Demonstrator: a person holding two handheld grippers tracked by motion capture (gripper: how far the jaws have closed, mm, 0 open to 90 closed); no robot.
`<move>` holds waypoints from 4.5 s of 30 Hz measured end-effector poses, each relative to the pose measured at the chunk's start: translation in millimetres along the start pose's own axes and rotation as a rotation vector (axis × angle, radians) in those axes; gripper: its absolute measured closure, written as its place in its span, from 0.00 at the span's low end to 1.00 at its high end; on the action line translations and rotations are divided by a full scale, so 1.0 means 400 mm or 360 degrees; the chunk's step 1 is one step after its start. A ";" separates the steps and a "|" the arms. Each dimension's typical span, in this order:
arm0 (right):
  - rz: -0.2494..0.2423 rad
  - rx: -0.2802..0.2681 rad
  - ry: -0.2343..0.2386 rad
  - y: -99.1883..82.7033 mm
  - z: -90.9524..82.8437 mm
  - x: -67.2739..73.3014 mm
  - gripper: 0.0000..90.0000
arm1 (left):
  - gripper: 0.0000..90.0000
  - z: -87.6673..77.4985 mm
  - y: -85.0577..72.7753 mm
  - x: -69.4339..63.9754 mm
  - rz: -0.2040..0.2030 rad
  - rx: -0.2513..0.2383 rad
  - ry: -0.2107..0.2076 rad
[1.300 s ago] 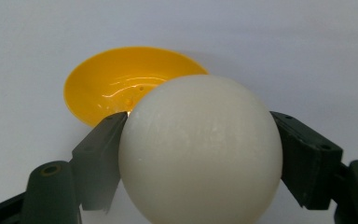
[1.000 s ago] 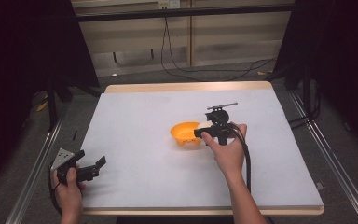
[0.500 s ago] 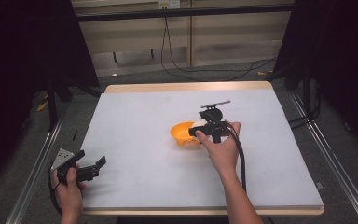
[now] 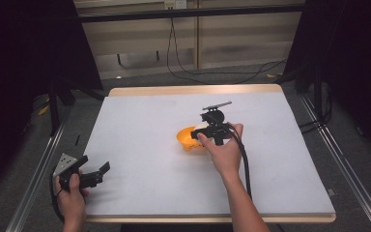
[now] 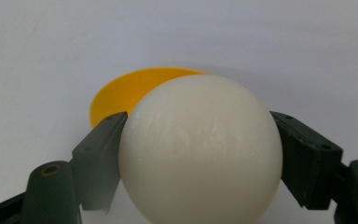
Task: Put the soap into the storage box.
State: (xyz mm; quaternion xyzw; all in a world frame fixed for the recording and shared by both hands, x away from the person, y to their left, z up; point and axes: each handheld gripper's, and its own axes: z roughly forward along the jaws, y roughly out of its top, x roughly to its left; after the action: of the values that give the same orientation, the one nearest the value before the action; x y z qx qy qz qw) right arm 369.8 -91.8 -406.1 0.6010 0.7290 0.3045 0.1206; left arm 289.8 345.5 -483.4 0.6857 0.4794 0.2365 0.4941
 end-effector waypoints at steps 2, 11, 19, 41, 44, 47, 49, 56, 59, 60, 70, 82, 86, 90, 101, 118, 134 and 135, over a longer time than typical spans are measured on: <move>-0.0003 0.0009 0.0000 0.003 0.005 0.003 0.26 | 0.01 0.000 0.000 0.000 -0.0001 0.0000 0.0000; -0.0022 0.0033 -0.0011 0.016 0.021 0.022 0.26 | 0.01 0.000 0.000 0.000 -0.0001 0.0003 0.0000; -0.0027 0.0043 -0.0015 0.027 0.037 0.036 0.26 | 0.01 0.000 0.000 0.000 -0.0001 0.0004 -0.0001; -0.0024 0.0085 -0.0053 0.021 0.083 0.034 0.26 | 0.01 0.001 0.000 0.000 -0.0001 0.0004 -0.0003; -0.0028 0.0093 -0.0061 0.019 0.089 0.032 0.26 | 0.01 0.000 0.000 0.000 0.0000 0.0005 -0.0002; -0.0026 0.0103 -0.0070 0.017 0.093 0.032 0.26 | 0.01 0.000 0.000 0.000 0.0000 0.0004 -0.0002; -0.0032 0.0107 -0.0073 0.016 0.095 0.031 0.26 | 0.01 0.001 0.000 0.000 -0.0002 0.0004 -0.0004; -0.0039 0.0140 -0.0064 0.014 0.105 0.033 0.26 | 0.01 0.001 0.000 0.000 0.0001 0.0007 -0.0009; -0.0028 0.0156 -0.0066 0.010 0.111 0.033 0.26 | 0.01 0.001 0.000 0.000 0.0001 0.0007 -0.0009; -0.0022 0.0163 -0.0057 0.010 0.112 0.031 0.26 | 0.01 0.001 0.000 0.000 0.0000 0.0006 -0.0009; 0.0005 0.0132 0.0037 0.015 0.086 0.021 0.16 | 0.01 0.001 0.001 -0.002 0.0015 0.0012 0.0002; 0.0006 0.0059 0.0062 0.011 0.034 0.000 0.03 | 0.01 0.001 0.001 -0.001 0.0034 0.0015 0.0009; 0.0012 0.0034 0.0069 0.003 0.013 -0.017 0.00 | 0.01 0.002 0.001 -0.003 0.0013 0.0013 0.0002; 0.0014 -0.0003 0.0068 -0.007 -0.007 -0.040 0.00 | 0.01 0.002 0.001 -0.002 0.0018 0.0015 0.0004; 0.0027 -0.0033 0.0032 -0.049 -0.035 -0.096 0.00 | 0.01 0.002 0.001 -0.003 0.0013 0.0012 0.0001; 0.0109 -0.0039 -0.0034 -0.126 -0.063 -0.204 0.00 | 0.01 0.002 0.000 -0.005 0.0014 0.0013 0.0002; 0.0164 -0.0062 -0.0090 -0.176 -0.088 -0.278 0.01 | 0.01 0.002 0.000 -0.005 0.0017 0.0013 -0.0002; 0.0163 -0.0070 -0.0099 -0.179 -0.089 -0.283 0.01 | 0.01 0.002 0.000 -0.005 0.0017 0.0014 -0.0002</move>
State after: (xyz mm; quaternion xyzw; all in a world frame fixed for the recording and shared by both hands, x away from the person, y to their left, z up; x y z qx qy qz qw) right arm 321.0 -216.6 -441.8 0.6439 0.6863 0.3073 0.1408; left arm 289.7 343.1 -483.3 0.6905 0.4764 0.2368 0.4900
